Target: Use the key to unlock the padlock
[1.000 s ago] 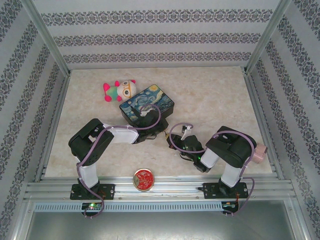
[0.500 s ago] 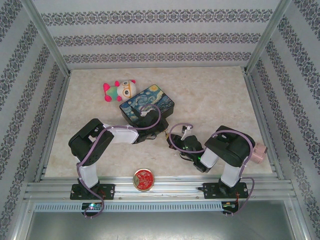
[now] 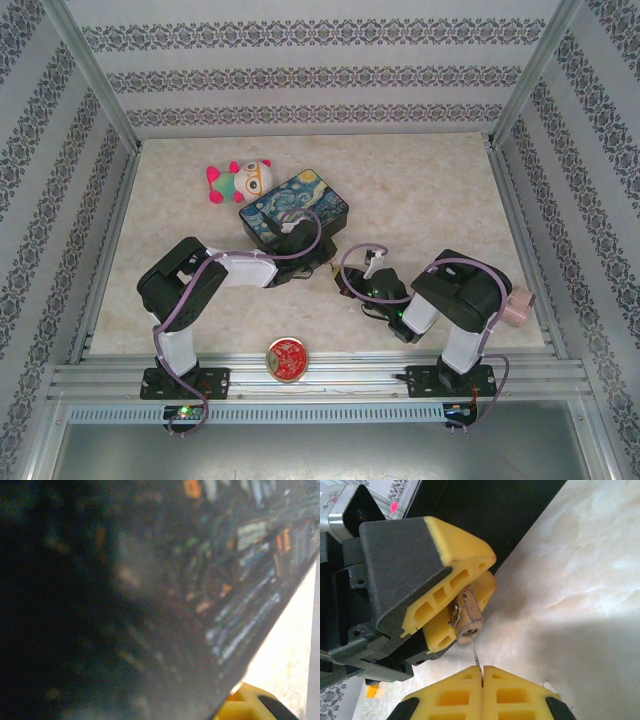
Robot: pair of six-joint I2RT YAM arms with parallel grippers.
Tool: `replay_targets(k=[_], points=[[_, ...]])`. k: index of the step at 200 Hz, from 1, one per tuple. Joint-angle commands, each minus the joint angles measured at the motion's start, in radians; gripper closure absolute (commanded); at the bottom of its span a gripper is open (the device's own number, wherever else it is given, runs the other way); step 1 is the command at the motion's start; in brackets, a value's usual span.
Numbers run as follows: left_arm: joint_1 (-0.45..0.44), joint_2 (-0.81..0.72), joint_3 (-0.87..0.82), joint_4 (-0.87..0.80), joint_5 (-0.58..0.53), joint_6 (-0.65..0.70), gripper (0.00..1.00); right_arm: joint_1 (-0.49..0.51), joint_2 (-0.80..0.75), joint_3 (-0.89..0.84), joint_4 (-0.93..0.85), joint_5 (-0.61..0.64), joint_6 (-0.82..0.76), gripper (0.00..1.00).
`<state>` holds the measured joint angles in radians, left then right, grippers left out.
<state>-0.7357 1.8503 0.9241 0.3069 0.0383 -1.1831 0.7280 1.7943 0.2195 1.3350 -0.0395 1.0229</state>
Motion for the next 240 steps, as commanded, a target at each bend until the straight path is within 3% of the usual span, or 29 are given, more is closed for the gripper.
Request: replay_targets(k=[1,240], points=[[-0.008,-0.002,-0.021,-0.048,0.063,-0.014,0.87,-0.014,-0.012,0.035,0.050,-0.025,0.000,1.00],[-0.008,-0.016,-0.018,-0.074,0.064,0.004,0.87,-0.052,-0.007,0.041,0.045,-0.043,0.024,1.00]])
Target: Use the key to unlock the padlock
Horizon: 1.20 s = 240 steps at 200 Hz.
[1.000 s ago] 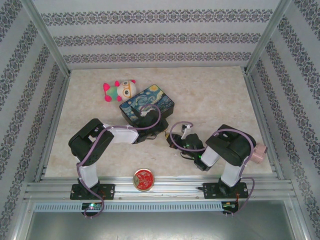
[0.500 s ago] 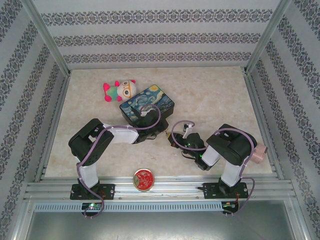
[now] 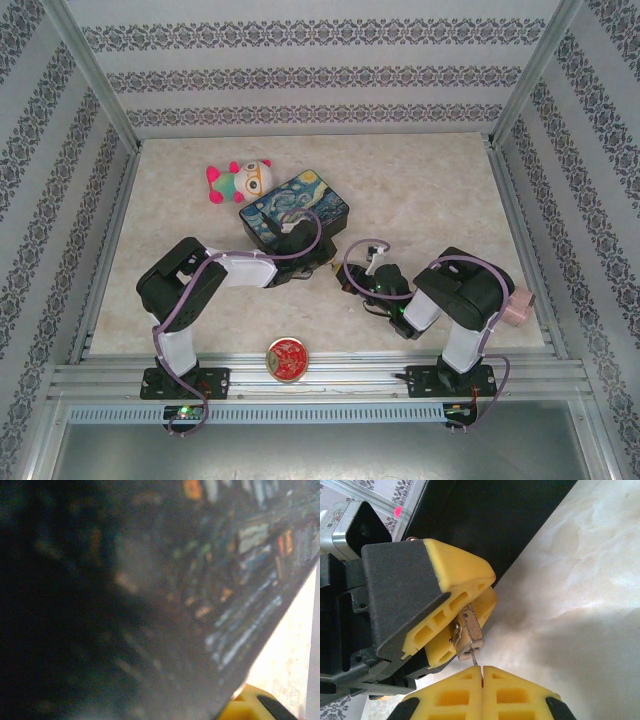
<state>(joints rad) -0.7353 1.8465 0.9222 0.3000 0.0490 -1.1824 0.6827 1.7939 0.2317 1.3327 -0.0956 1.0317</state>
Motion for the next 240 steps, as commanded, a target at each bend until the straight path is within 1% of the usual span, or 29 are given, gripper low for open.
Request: replay_targets(k=[1,92,145,166,203,240], points=[[-0.009,-0.012,-0.017,-0.068,0.054,0.003,0.87,-0.007,-0.007,0.028,0.047,0.014,0.015,1.00],[-0.009,-0.006,-0.016,-0.067,0.065,0.007,0.87,-0.014,0.005,0.055,0.052,0.019,0.028,1.00],[-0.009,-0.003,-0.011,-0.071,0.072,0.007,0.87,-0.023,0.031,0.088,0.052,-0.004,0.037,1.00],[-0.008,-0.002,-0.009,-0.074,0.074,0.008,0.87,-0.030,0.042,0.097,0.052,-0.012,0.045,0.95],[-0.007,-0.007,-0.005,-0.081,0.066,0.013,0.87,-0.038,0.035,0.082,0.052,-0.020,0.043,0.78],[-0.003,-0.009,-0.003,-0.083,0.063,0.011,0.87,-0.049,0.011,0.042,0.052,-0.021,0.039,0.68]])
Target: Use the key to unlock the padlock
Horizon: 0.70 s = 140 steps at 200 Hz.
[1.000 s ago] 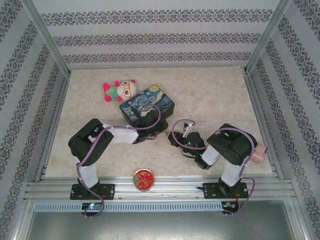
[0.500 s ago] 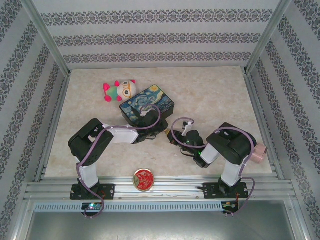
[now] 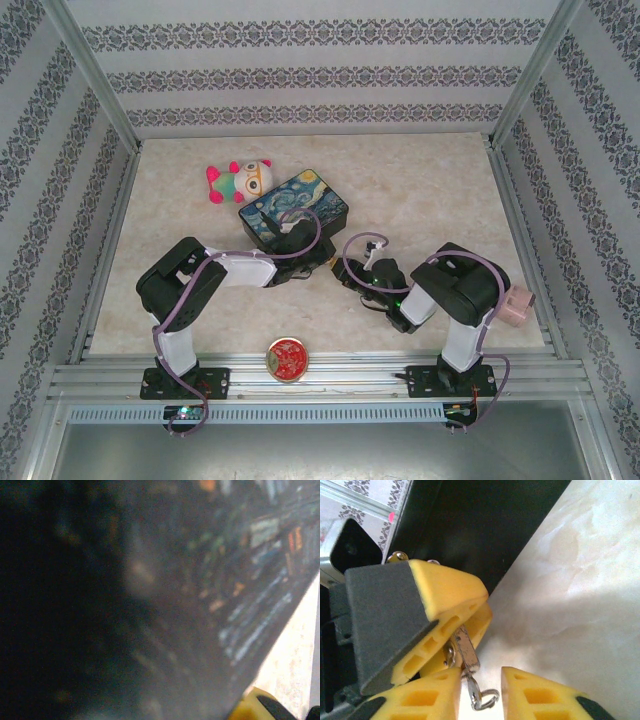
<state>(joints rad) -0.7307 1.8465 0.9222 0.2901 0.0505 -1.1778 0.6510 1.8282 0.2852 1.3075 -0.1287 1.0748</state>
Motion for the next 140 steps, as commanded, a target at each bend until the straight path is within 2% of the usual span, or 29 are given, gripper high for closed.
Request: replay_targets(k=[1,86,140], points=[[-0.007,-0.009,-0.004,-0.073,0.061,0.006,0.87,-0.017,-0.024,-0.013,0.078,0.011,-0.005,0.68],[-0.006,-0.018,-0.017,-0.074,0.061,0.004,0.87,-0.015,-0.083,-0.106,0.062,0.040,-0.029,0.64],[-0.006,-0.023,-0.030,-0.069,0.061,0.007,0.87,0.013,-0.093,-0.121,0.034,0.044,-0.048,0.66]])
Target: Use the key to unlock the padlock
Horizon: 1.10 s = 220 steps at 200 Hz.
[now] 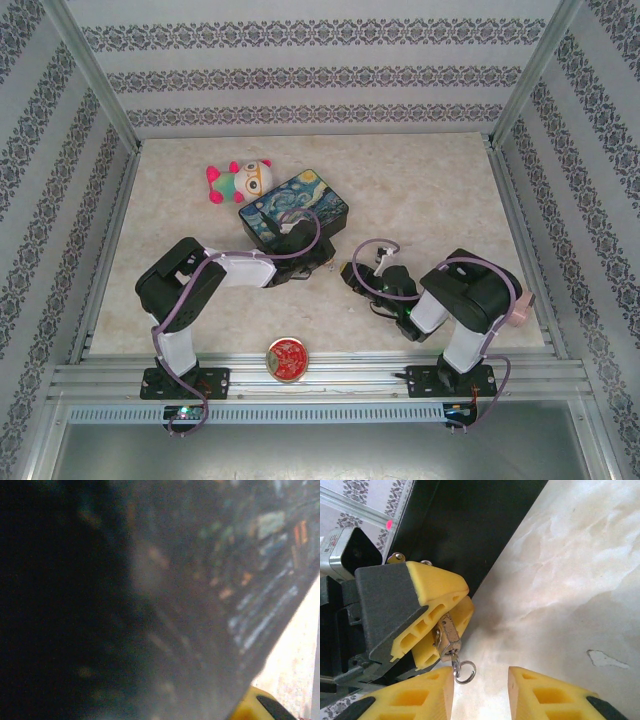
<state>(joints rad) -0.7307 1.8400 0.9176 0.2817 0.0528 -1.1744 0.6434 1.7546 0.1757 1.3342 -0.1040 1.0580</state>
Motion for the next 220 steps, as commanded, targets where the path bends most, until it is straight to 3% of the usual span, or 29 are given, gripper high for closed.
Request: replay_targets(k=[1,102,220], points=[[-0.006,-0.017,-0.025,-0.061,0.059,0.003,0.87,0.022,-0.020,-0.011,0.007,0.019,-0.032,0.66],[-0.004,-0.013,-0.028,-0.056,0.070,0.006,0.87,0.071,0.021,0.032,-0.004,0.006,-0.046,0.66],[-0.004,-0.004,-0.017,-0.056,0.090,0.018,0.87,0.044,0.090,0.107,0.005,-0.041,-0.035,0.71]])
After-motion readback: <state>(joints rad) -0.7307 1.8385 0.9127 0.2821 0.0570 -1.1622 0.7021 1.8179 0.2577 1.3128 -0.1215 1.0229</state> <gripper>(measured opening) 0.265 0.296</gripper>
